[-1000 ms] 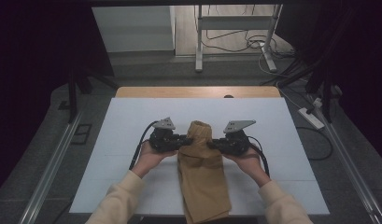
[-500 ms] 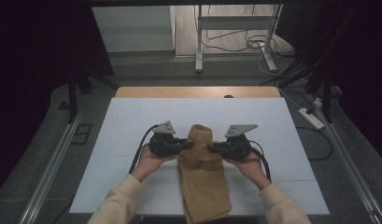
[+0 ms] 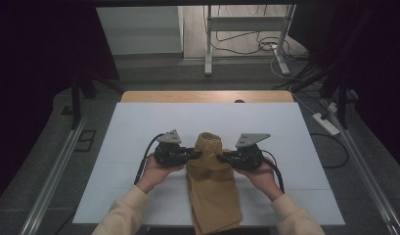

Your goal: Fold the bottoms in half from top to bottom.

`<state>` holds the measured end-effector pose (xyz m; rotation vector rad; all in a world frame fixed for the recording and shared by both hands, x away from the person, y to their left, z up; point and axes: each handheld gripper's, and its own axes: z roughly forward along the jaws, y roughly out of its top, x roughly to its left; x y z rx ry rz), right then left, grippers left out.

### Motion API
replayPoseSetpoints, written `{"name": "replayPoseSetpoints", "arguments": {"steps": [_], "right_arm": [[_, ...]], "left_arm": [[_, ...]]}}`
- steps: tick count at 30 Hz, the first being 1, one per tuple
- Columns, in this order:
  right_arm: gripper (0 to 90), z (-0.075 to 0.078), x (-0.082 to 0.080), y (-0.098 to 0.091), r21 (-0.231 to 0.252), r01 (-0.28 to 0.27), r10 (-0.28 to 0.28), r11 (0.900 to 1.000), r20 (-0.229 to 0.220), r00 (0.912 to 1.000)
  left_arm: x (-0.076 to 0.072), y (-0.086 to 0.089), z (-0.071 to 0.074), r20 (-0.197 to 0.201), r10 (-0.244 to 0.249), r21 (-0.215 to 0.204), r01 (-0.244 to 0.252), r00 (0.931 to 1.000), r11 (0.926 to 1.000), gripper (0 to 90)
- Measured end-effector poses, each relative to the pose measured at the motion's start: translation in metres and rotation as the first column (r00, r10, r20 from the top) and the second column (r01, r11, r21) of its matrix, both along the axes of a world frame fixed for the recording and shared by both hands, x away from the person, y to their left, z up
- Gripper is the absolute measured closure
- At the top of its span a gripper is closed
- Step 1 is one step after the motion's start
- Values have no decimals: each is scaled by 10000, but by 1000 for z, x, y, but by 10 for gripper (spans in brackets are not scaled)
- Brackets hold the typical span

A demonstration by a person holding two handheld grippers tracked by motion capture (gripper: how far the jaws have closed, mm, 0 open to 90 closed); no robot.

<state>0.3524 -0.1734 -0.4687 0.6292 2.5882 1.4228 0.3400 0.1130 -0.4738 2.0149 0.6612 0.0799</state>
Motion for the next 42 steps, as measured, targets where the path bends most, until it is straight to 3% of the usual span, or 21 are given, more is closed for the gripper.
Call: {"name": "replayPoseSetpoints", "arguments": {"steps": [11,21,42], "right_arm": [[816,-3,-12,-6,38,-95,95,9999,-145,9999],[816,-13,-20,-7,-211,-245,239,9995,-291,9993],[811,-21,-30,-12,-392,-354,339,9986,-374,9987]], "left_arm": [[-11,-2,-5,-83,-196,65,197,9998,9998,779],[-21,-4,-15,-265,-370,152,374,9990,9992,776],[-30,-7,-22,-310,-620,254,628,9976,9977,765]]}}
